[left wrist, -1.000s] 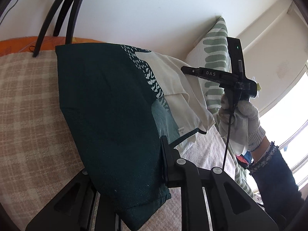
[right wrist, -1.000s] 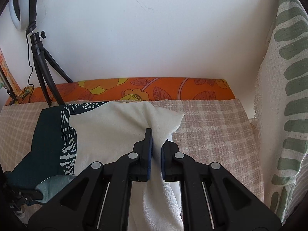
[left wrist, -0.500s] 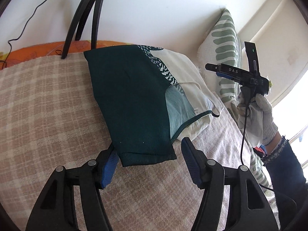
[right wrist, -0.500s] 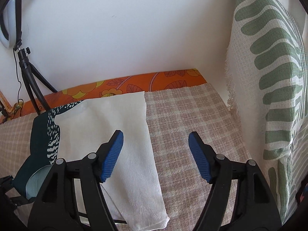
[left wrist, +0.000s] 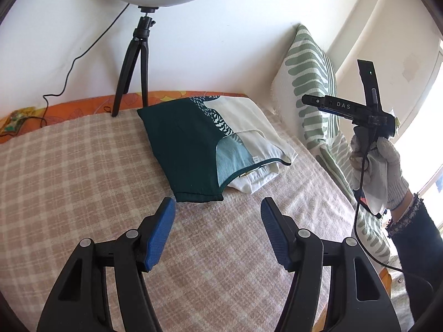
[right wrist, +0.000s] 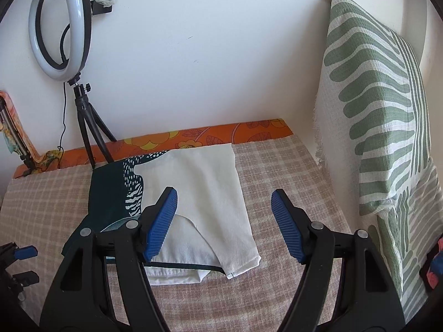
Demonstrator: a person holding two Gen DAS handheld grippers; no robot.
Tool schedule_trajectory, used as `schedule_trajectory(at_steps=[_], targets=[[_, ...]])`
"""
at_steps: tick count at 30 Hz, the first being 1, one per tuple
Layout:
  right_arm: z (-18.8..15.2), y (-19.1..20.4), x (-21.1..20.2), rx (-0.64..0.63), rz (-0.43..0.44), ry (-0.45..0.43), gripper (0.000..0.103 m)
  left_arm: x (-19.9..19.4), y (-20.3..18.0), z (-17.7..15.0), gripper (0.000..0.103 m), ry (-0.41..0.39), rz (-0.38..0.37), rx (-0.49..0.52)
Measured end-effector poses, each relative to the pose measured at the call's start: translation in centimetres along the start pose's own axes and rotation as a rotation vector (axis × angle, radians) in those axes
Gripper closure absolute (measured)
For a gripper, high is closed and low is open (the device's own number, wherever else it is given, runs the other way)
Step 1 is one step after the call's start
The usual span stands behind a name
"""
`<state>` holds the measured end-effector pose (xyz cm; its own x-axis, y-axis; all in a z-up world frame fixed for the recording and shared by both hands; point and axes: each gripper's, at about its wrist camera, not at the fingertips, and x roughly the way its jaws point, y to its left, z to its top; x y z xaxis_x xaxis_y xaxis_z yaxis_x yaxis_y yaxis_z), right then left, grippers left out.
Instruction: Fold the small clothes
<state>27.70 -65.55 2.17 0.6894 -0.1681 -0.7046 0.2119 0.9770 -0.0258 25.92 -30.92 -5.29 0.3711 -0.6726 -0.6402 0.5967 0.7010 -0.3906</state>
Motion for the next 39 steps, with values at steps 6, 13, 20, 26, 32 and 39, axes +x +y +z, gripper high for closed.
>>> schedule_trajectory(at_steps=[6,13,20,26,32,39], targets=[[-1.9,2.6,-4.5,0.003,0.036,-0.04,0.02,-4.9,-1.3,-1.9,0.038,-0.059,0.005,0.029],[-4.6,6.1,-8.8,-0.022,0.04,-0.059,0.02,-10.0,-1.8,-4.3,0.037,-0.122,0.041,0.047],[-7.4,9.3,-13.4,-0.02,0.035,-0.104,0.011,-14.2,-1.9,-6.4,0.027,-0.183,0.085,0.08],[-10.0,12.1,-16.2,-0.043,-0.032,-0.14,0.004,-16.7,-1.7,-8.6,0.023,-0.234,0.104,0.069],[-12.7,14.3,-18.8,-0.026,-0.041,-0.165,0.0,-18.3,-2.7,-10.0,0.022,-0.264,0.155,0.111],[-15.4,15.3,-20.7,0.012,-0.056,-0.188,0.0,-19.2,-3.9,-10.9,0.019,-0.281,0.201,0.137]])
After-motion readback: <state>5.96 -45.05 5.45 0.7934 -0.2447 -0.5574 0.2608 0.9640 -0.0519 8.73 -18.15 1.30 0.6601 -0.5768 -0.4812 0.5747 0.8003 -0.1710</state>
